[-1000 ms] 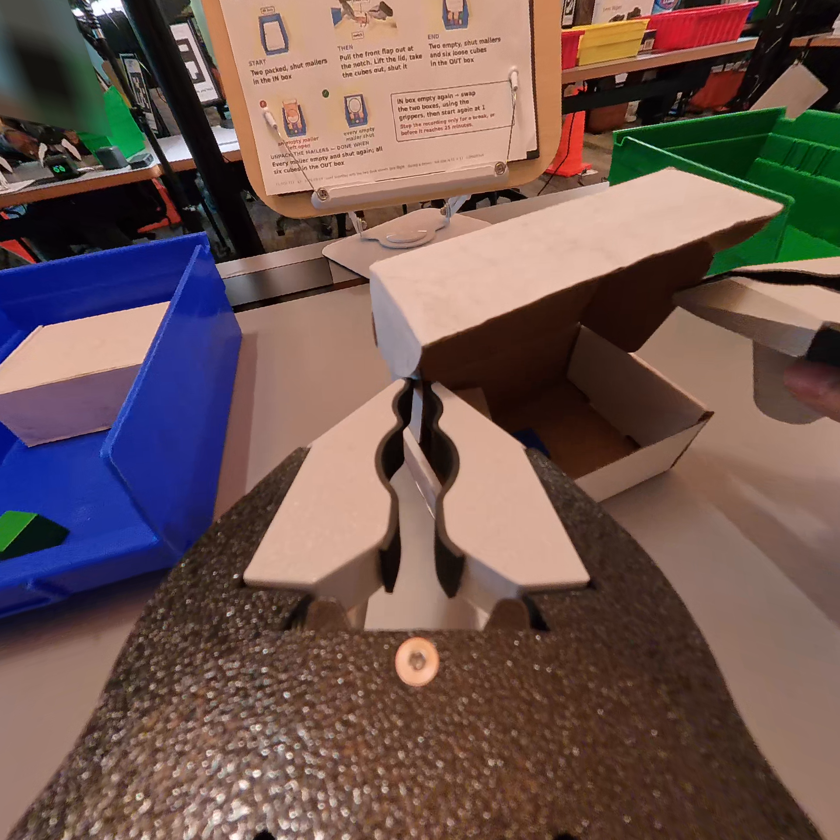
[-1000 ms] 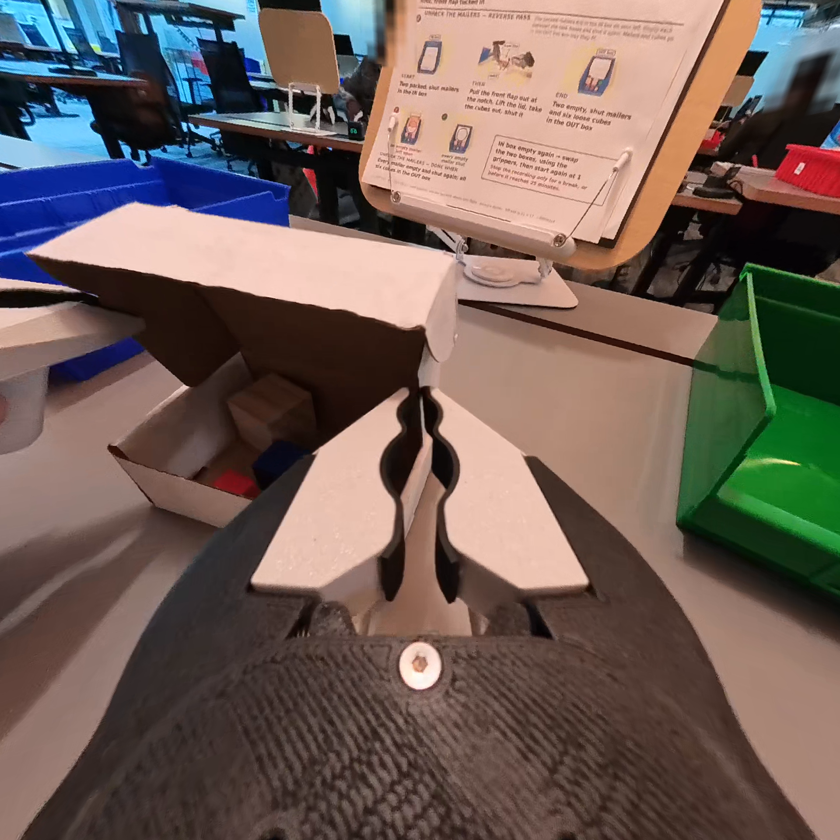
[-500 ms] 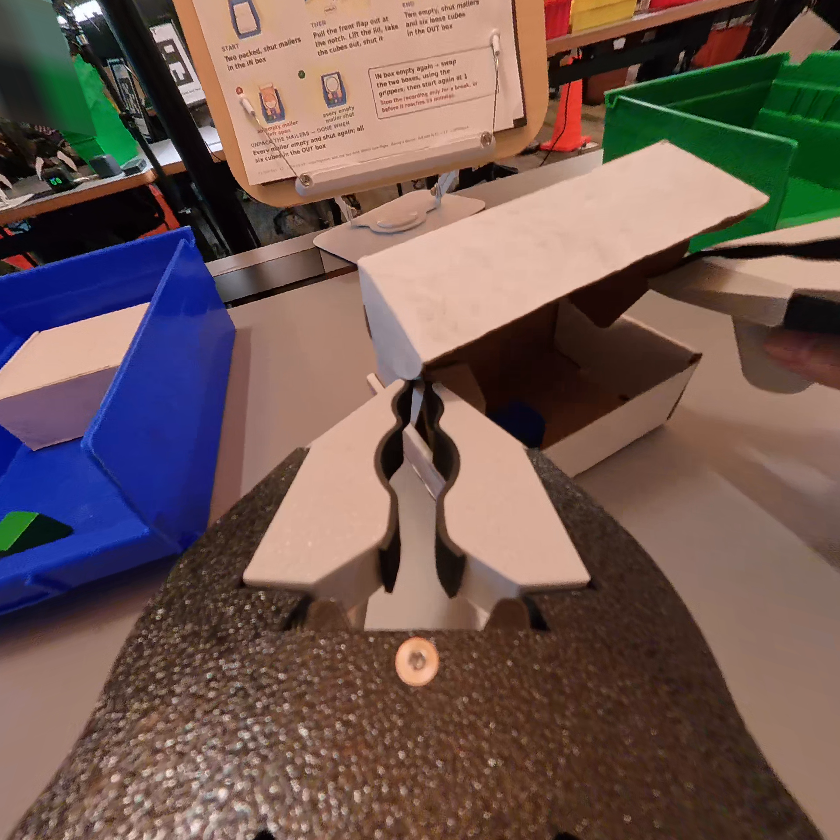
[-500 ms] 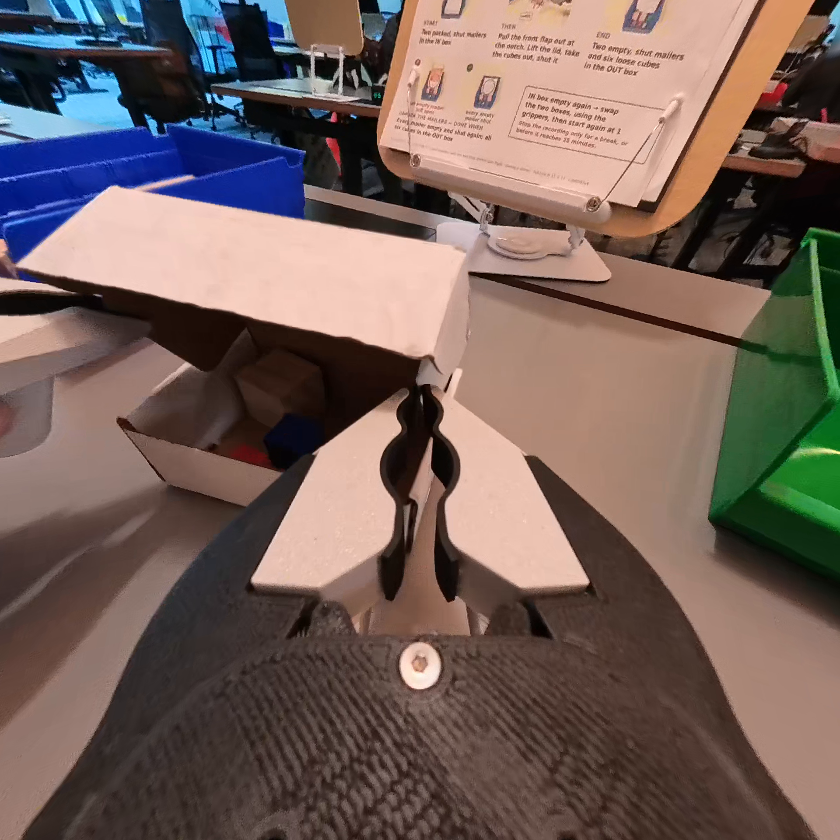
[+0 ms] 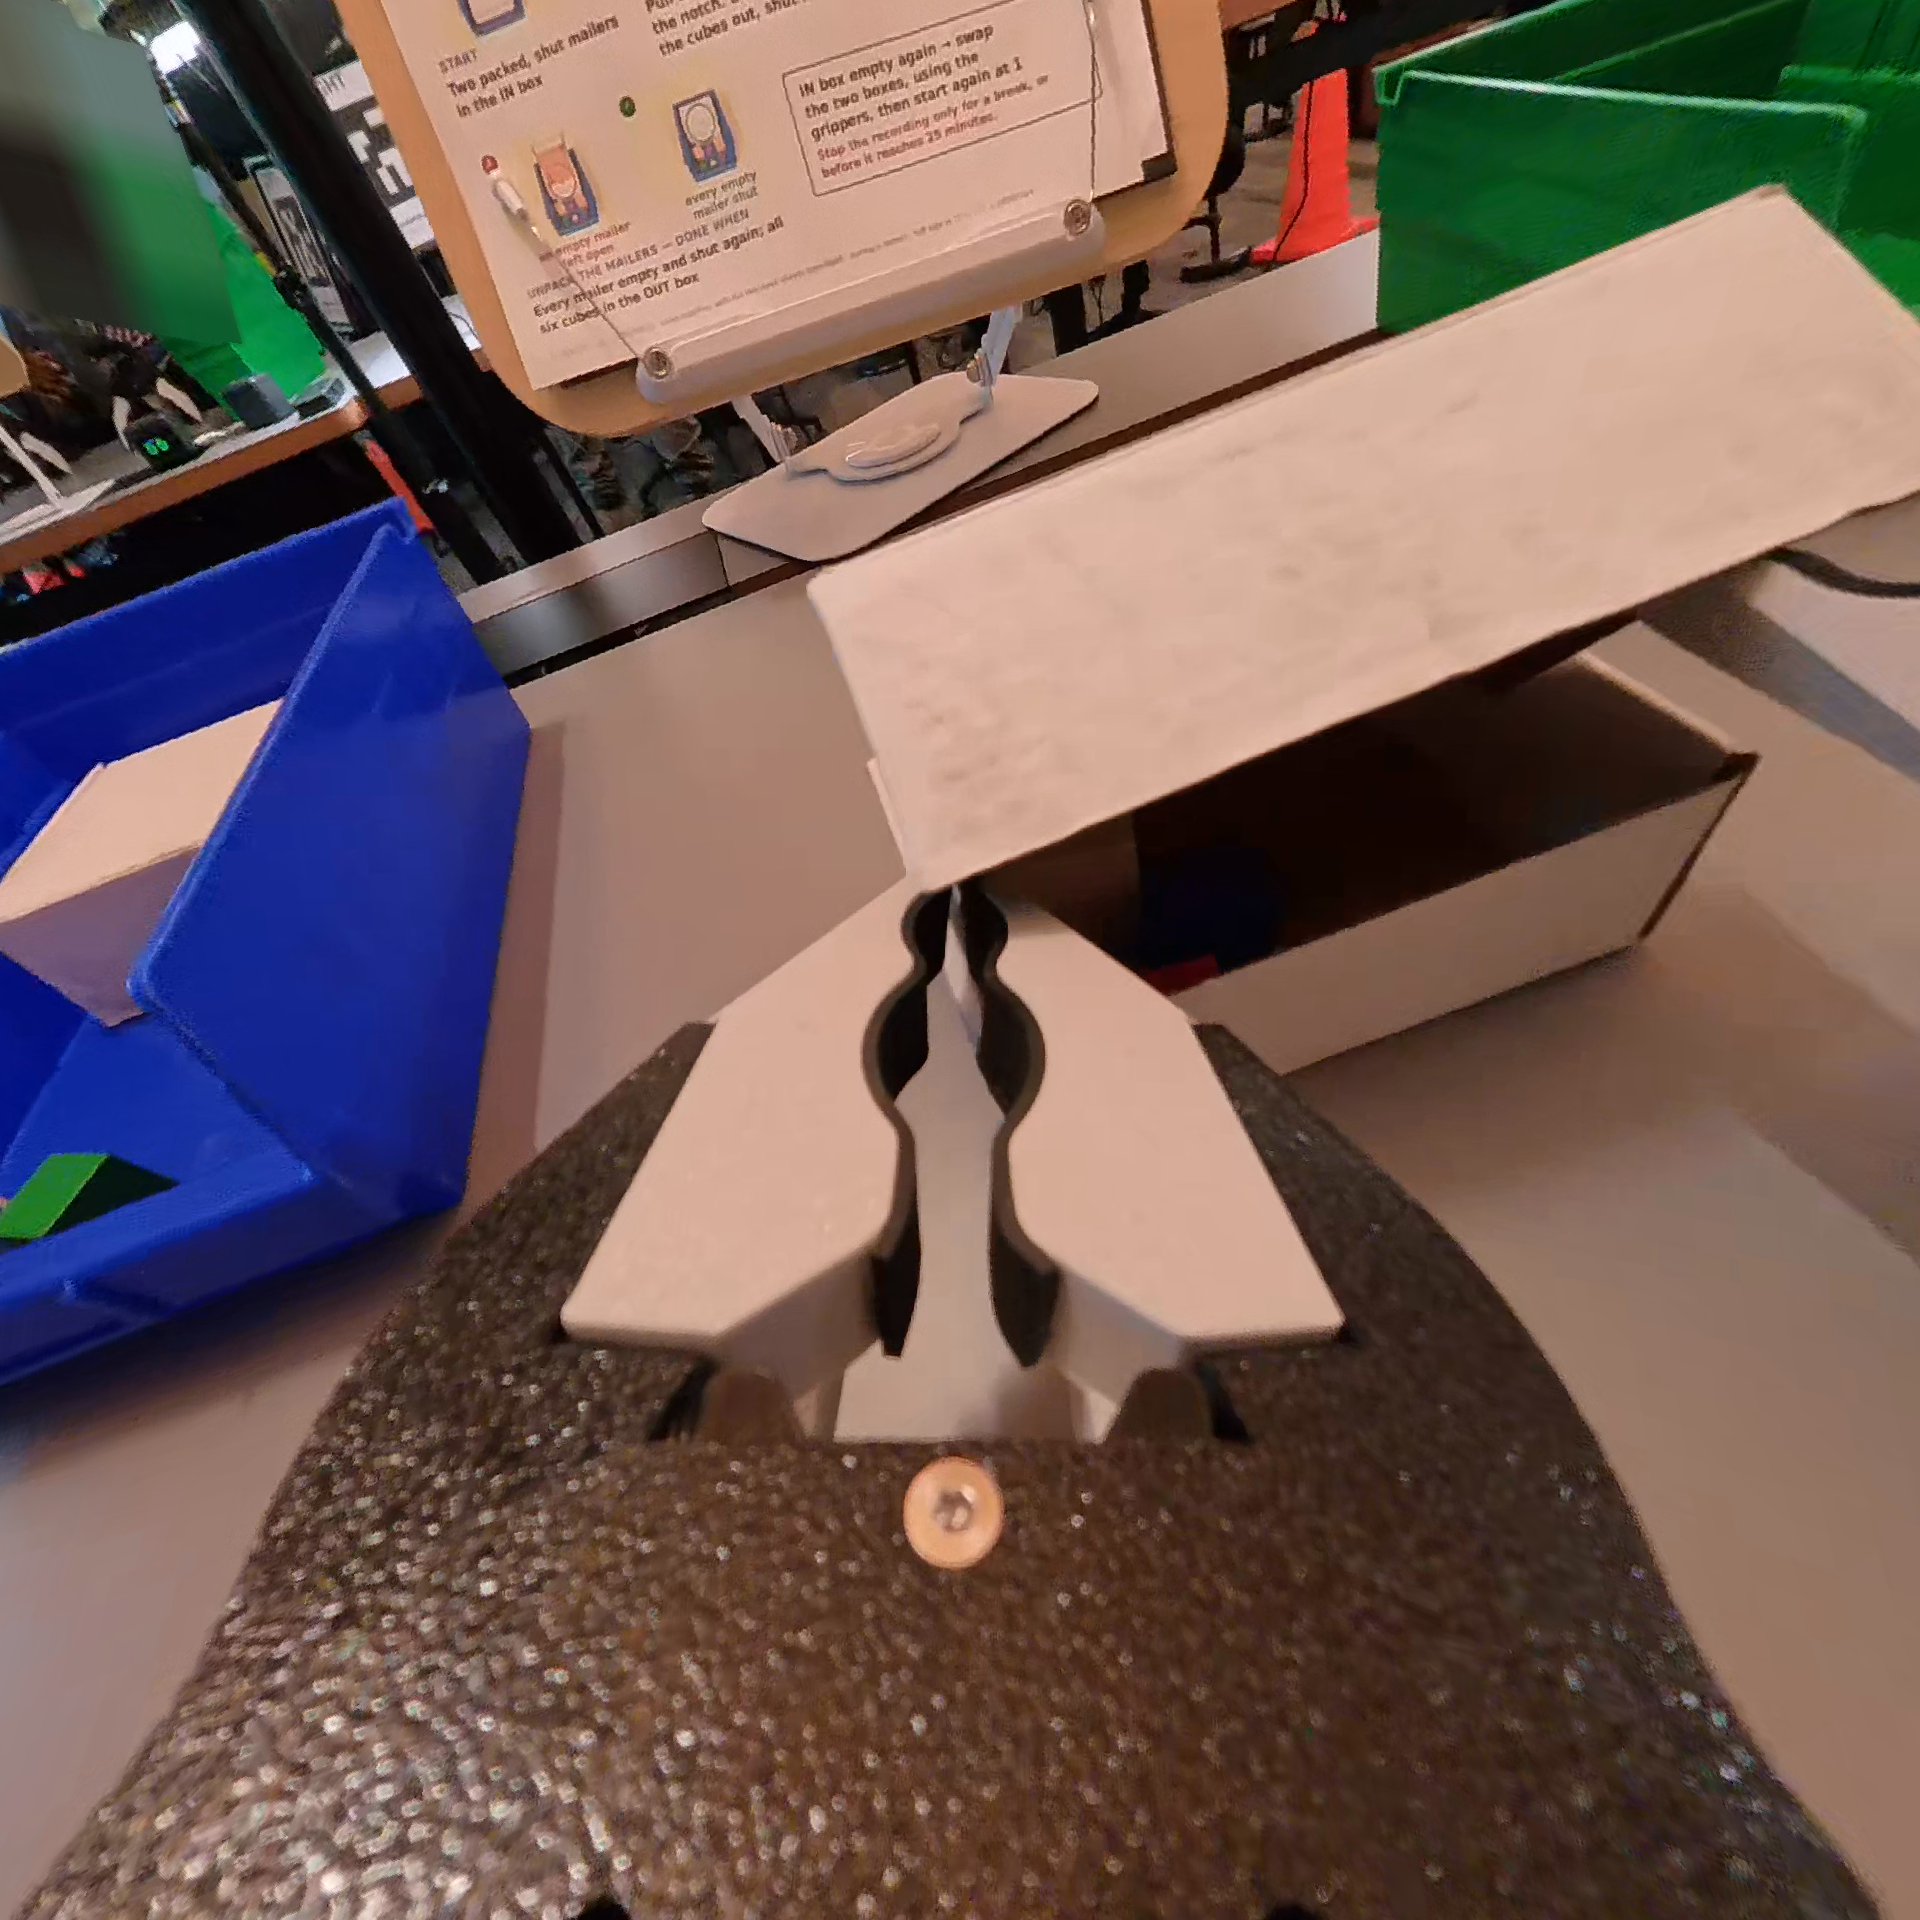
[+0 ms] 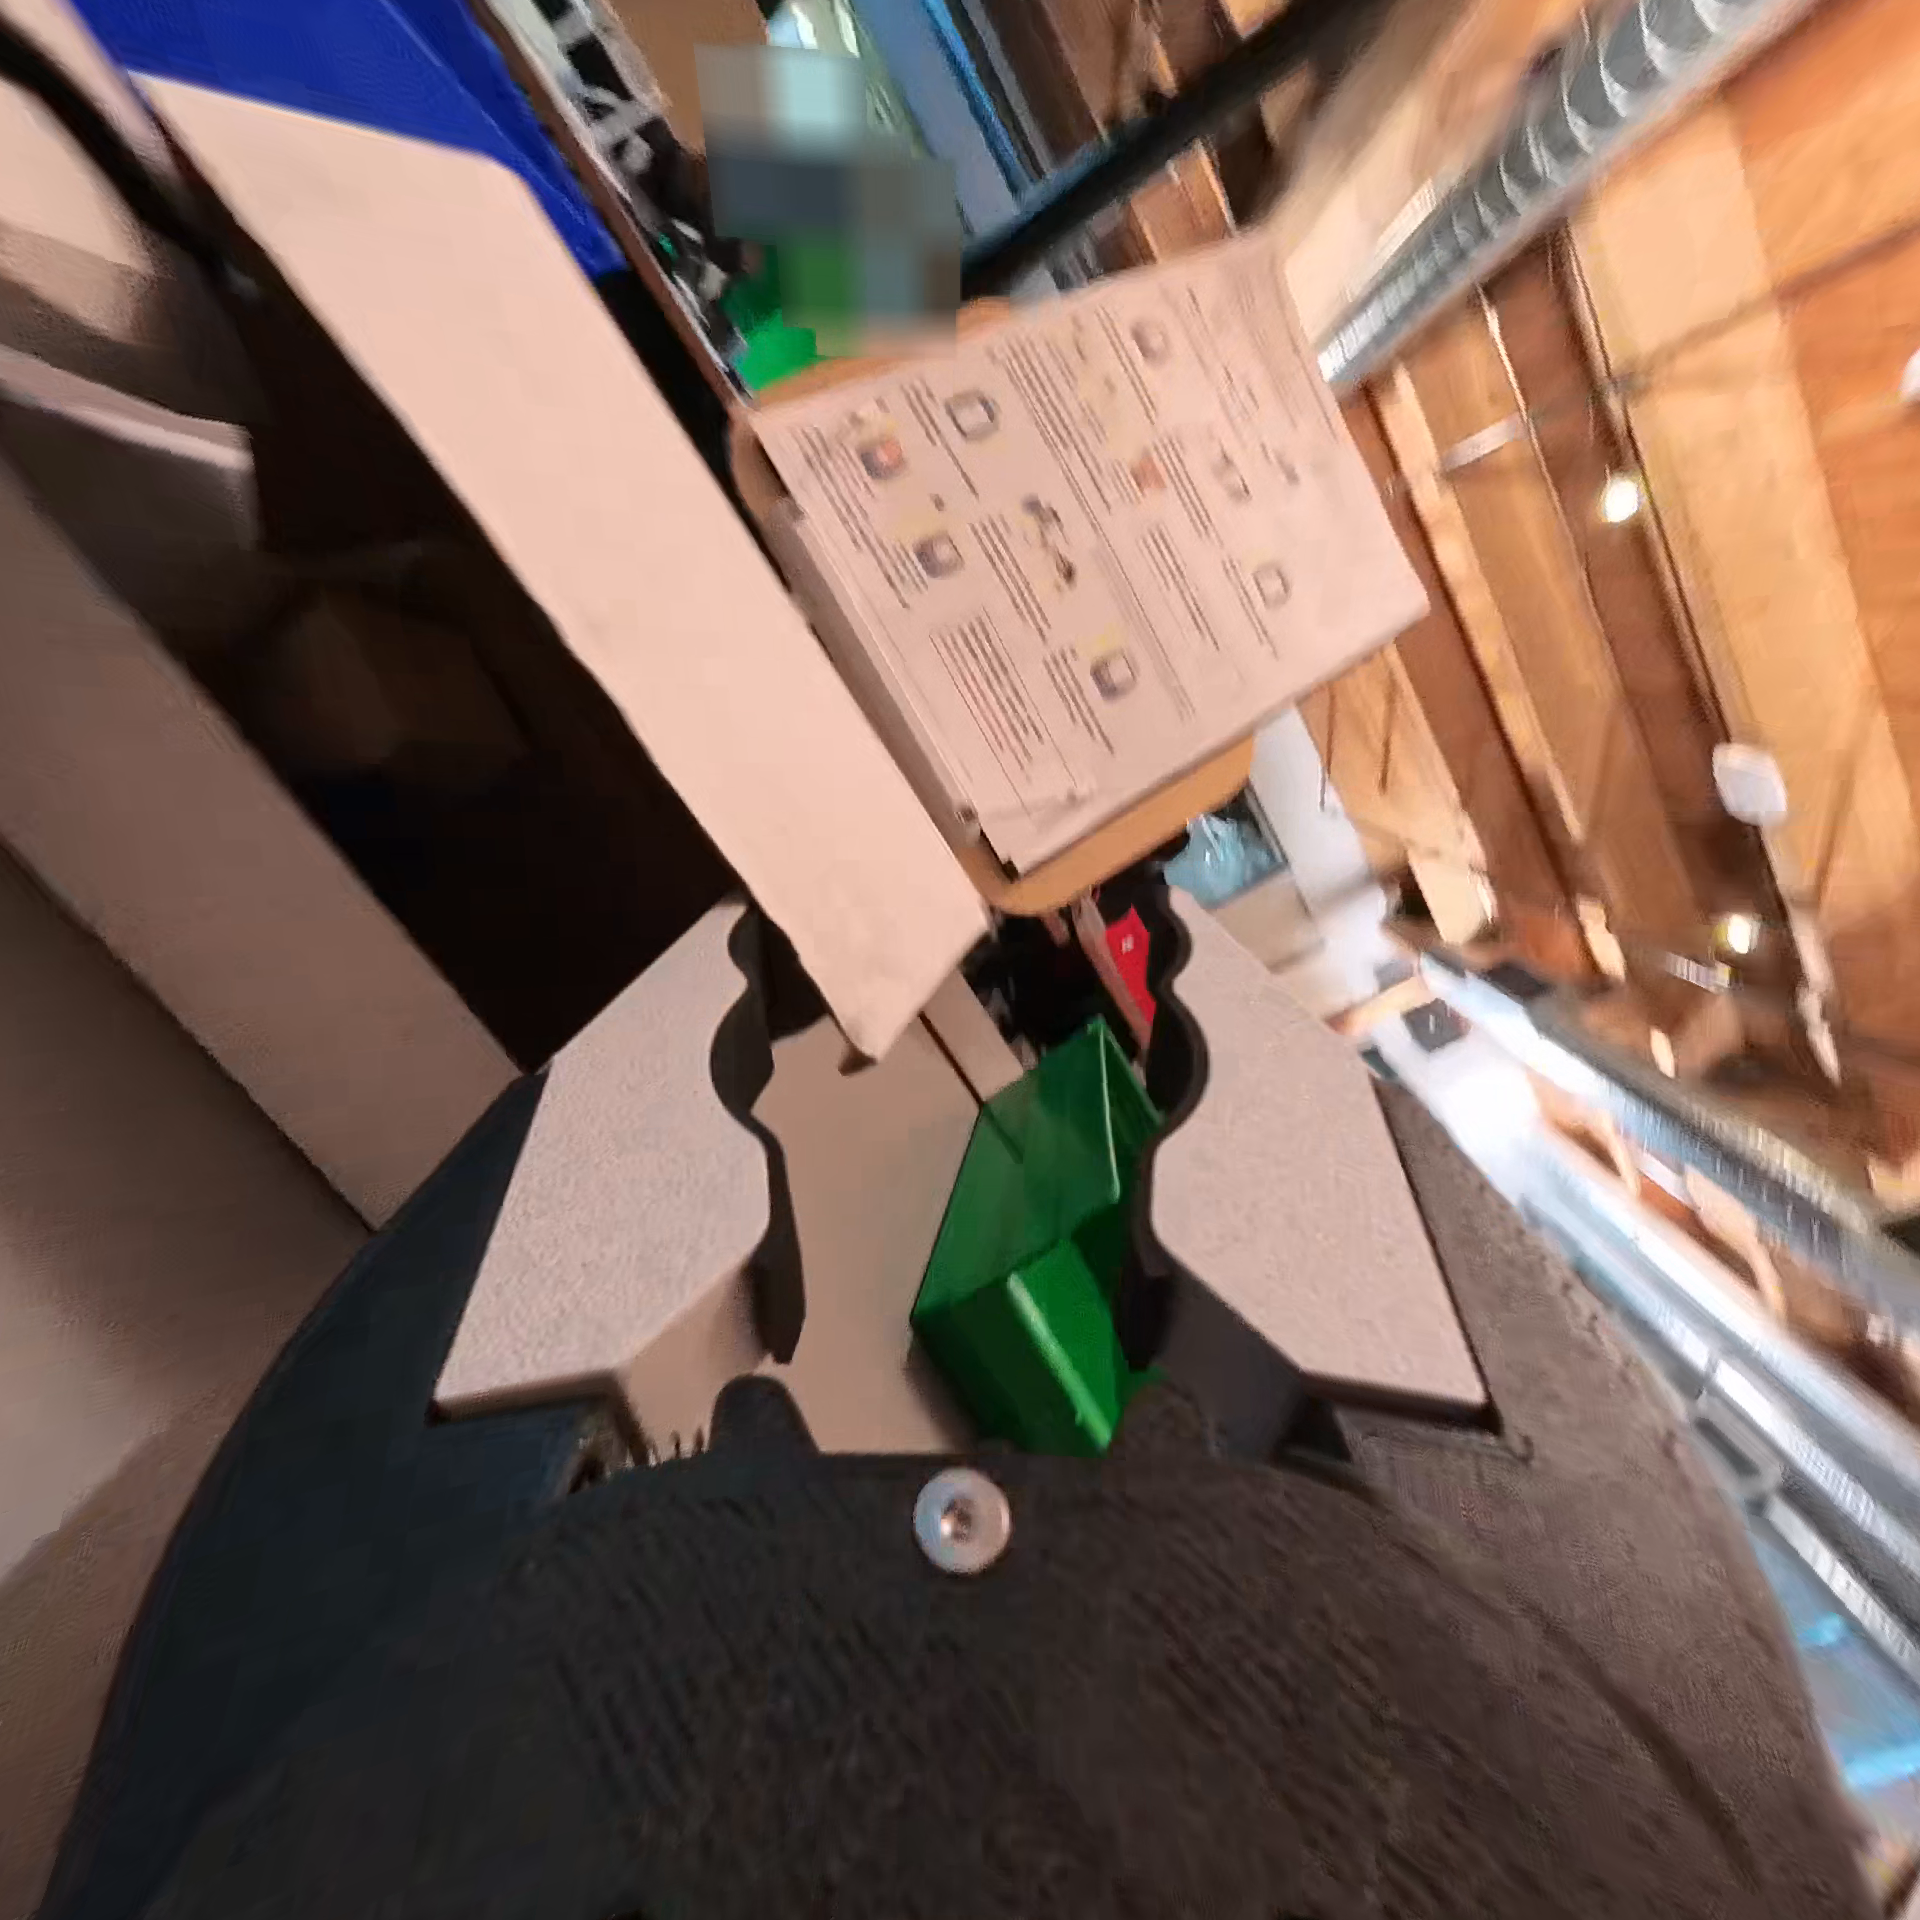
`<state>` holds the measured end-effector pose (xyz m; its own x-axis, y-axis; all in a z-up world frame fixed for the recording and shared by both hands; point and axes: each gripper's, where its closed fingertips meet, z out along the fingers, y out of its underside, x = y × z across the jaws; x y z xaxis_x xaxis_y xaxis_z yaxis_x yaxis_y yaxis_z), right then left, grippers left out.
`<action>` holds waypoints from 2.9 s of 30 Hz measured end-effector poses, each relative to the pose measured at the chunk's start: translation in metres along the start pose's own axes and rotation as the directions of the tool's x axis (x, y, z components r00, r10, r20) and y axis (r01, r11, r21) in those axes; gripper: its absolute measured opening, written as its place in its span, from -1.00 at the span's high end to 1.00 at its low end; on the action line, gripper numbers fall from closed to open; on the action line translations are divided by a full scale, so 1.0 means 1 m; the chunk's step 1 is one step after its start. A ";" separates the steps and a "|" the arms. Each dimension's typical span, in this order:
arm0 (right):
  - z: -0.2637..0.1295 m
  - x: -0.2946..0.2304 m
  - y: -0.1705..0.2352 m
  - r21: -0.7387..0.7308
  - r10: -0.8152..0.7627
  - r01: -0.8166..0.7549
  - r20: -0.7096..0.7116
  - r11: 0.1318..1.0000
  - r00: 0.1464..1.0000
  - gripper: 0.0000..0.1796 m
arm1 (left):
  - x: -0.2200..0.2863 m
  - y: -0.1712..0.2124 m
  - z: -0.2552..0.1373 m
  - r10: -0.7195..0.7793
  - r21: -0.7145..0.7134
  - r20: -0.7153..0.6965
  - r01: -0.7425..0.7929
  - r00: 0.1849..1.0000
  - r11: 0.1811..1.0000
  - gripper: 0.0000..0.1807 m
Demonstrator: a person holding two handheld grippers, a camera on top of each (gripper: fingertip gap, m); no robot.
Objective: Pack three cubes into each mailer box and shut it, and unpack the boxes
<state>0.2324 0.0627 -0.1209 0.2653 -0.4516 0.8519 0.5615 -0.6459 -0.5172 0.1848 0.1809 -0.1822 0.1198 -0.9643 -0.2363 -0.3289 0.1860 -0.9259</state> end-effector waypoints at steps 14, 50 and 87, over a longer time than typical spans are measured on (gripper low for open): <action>-0.008 -0.022 0.018 -0.016 -0.109 0.122 0.342 0.992 0.933 0.96 | 0.049 0.015 -0.034 0.007 -0.107 -0.526 -0.075 0.850 0.991 0.68; -0.018 -0.066 0.098 -0.288 0.359 -0.236 0.523 0.928 0.773 0.89 | 0.038 -0.009 0.065 -0.346 -0.245 -0.739 0.249 0.577 0.937 1.00; 0.093 -0.070 0.050 -0.090 0.013 0.073 0.710 0.993 0.704 1.00 | 0.037 -0.011 0.066 -0.304 -0.245 -0.685 0.184 0.662 0.952 1.00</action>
<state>0.3151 0.1192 -0.1989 0.7505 0.1114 0.6514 0.5067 -0.7297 -0.4591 0.2546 0.1561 -0.2005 -0.4629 -0.8238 0.3272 -0.5204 -0.0463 -0.8527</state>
